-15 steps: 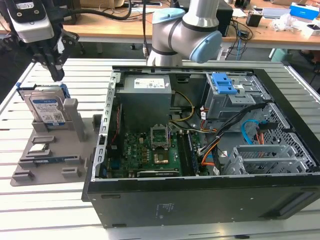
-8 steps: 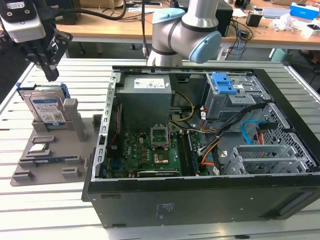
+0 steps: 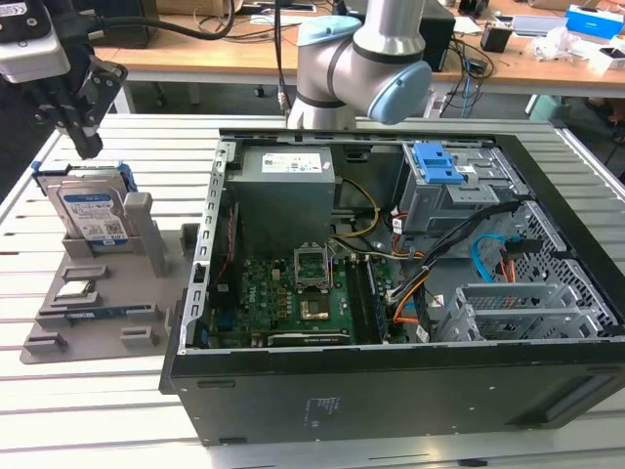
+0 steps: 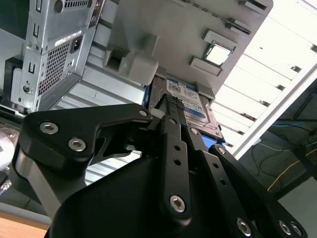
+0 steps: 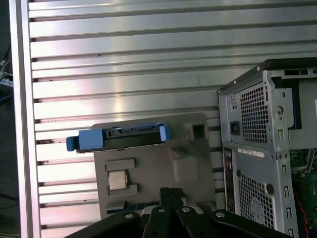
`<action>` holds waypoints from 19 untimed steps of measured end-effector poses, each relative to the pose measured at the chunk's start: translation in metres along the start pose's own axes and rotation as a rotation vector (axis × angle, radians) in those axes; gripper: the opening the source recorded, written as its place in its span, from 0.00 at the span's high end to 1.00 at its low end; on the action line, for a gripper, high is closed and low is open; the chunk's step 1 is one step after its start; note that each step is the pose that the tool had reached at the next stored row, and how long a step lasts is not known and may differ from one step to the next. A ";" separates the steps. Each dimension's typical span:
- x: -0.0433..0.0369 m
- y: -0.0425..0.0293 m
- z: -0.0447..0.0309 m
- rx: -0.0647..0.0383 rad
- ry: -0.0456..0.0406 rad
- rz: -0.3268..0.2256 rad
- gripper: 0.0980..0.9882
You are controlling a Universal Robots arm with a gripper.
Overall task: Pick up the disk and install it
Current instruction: 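Reach for the disk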
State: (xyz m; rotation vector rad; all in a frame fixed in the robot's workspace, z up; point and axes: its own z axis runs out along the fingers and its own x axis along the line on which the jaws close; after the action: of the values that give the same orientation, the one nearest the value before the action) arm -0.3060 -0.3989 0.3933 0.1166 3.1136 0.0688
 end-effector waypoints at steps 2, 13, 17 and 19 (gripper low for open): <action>0.0044 -0.0003 -0.0001 0.000 0.0000 0.000 0.99; 0.0266 -0.0020 -0.0007 0.000 0.0001 0.000 0.99; 0.0355 -0.0027 -0.0010 0.000 0.0001 0.000 0.99; 0.0375 -0.0028 -0.0010 0.000 0.0000 0.000 0.99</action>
State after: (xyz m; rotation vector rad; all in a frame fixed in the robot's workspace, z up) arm -0.3436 -0.3989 0.3933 0.1166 3.1137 0.0688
